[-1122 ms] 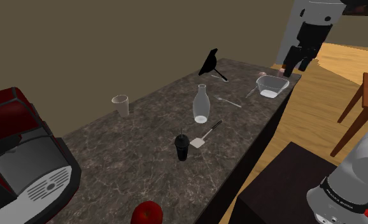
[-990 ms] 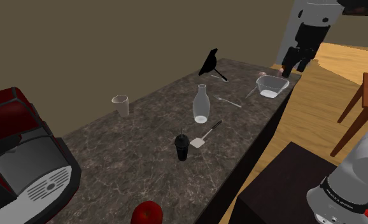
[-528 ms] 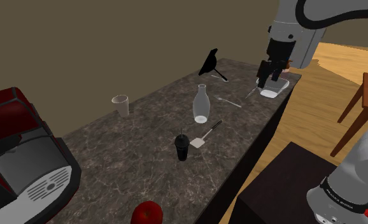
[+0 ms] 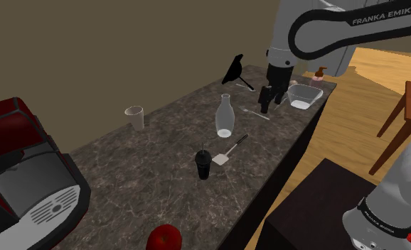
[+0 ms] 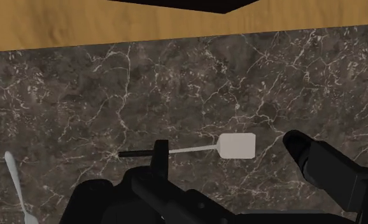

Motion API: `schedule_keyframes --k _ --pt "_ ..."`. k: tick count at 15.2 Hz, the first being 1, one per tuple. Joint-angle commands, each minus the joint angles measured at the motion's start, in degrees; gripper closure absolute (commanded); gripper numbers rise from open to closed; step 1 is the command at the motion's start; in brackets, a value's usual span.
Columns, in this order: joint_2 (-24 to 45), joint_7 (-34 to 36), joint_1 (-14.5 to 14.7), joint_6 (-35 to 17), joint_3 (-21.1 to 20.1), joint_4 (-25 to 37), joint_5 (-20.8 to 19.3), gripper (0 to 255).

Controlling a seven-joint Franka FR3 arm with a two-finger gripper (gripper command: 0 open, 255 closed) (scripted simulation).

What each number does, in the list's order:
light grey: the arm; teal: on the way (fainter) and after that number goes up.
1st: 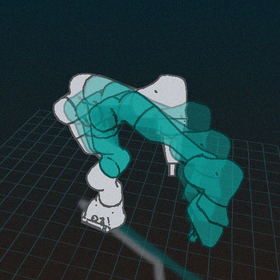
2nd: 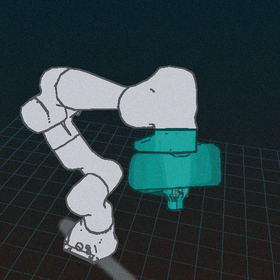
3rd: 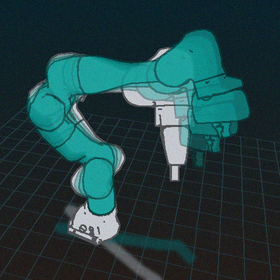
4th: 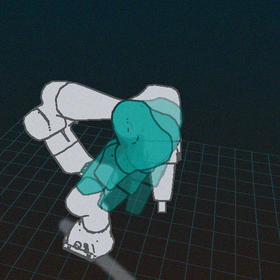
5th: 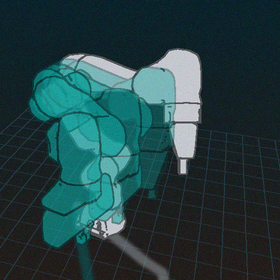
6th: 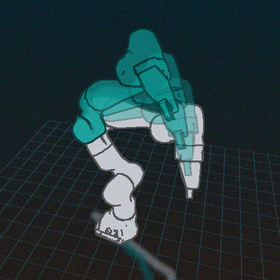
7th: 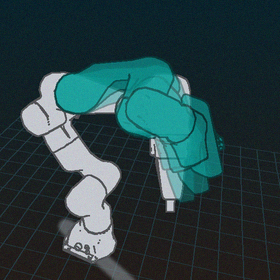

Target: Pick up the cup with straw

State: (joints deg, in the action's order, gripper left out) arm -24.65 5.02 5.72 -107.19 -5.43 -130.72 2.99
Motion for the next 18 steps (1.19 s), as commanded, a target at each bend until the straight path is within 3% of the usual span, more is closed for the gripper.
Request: schedule_keyframes --k 1,9,18 --pt "3.78 0.25 0.87 -2.53 -1.21 1.05 0.28 0" --pt "18.24 1.30 3.93 -9.55 -5.50 7.40 -0.30 0" --pt "35.37 3.35 8.00 -14.04 -9.24 18.45 -3.94 0"
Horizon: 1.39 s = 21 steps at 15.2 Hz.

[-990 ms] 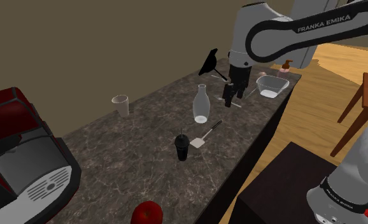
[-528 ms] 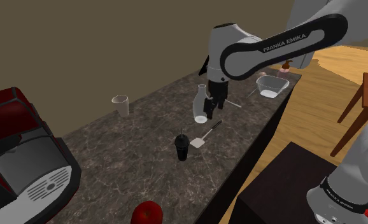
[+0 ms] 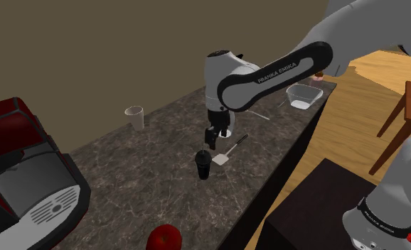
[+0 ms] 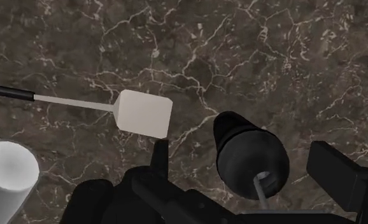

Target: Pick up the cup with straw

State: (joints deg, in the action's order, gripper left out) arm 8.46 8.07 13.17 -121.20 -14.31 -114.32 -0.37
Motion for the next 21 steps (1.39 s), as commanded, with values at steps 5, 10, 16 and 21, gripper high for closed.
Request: schedule_keyframes --k 5,10,16,21 --pt "9.52 1.14 2.74 -1.35 -1.18 7.25 -2.65 0" --pt "11.47 1.46 2.94 -4.60 -0.93 5.89 -3.29 0" --pt "12.16 1.51 2.98 -5.62 -0.81 5.53 -3.50 255" --pt "12.15 1.48 2.96 -5.61 -0.80 5.54 -3.49 255"
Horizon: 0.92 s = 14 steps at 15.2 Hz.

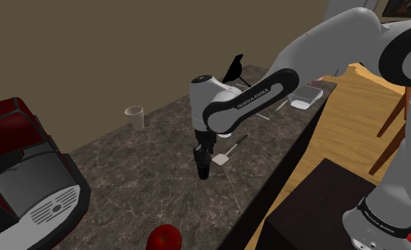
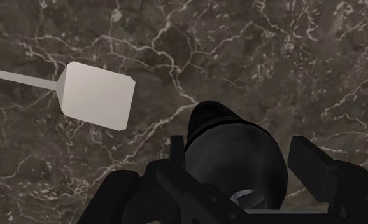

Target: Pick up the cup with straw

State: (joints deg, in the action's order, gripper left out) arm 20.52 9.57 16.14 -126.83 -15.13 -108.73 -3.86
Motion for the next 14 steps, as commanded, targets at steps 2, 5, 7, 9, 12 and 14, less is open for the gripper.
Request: schedule_keyframes --k 2,5,7,9,12,14 --pt "0.07 0.06 0.03 0.02 0.00 -0.06 -0.01 255" --pt "-1.17 -0.15 -0.10 1.94 -0.18 0.66 0.39 255" --pt "-1.95 -0.28 -0.19 3.24 -0.29 1.20 0.65 255" --pt "-2.69 -0.39 -0.26 4.55 -0.38 1.79 0.89 255" --pt "-3.74 -0.56 -0.36 6.55 -0.50 2.78 1.22 255" --pt "-4.38 -0.66 -0.41 7.89 -0.58 3.50 1.43 255"
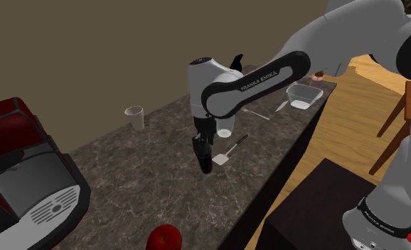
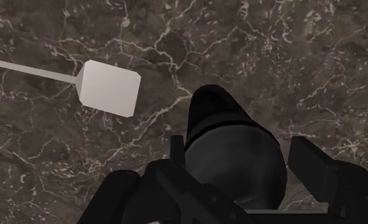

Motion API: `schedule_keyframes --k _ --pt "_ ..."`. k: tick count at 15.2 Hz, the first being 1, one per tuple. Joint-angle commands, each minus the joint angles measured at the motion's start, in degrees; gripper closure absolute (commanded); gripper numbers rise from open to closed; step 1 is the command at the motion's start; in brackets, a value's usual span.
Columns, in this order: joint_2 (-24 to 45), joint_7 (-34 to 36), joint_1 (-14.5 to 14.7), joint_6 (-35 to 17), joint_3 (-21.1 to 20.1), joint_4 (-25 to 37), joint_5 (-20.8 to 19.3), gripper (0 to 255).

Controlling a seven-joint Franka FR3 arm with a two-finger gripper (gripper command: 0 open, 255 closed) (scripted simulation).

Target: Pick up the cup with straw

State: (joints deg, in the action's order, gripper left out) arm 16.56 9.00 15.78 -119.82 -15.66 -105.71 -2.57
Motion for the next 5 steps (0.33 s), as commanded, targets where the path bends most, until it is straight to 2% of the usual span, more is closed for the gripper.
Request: schedule_keyframes --k 1,5 --pt "-0.72 -0.13 -0.07 1.56 -0.08 0.87 0.24 255" --pt "-1.35 -0.22 -0.12 3.03 -0.14 1.73 0.43 255"
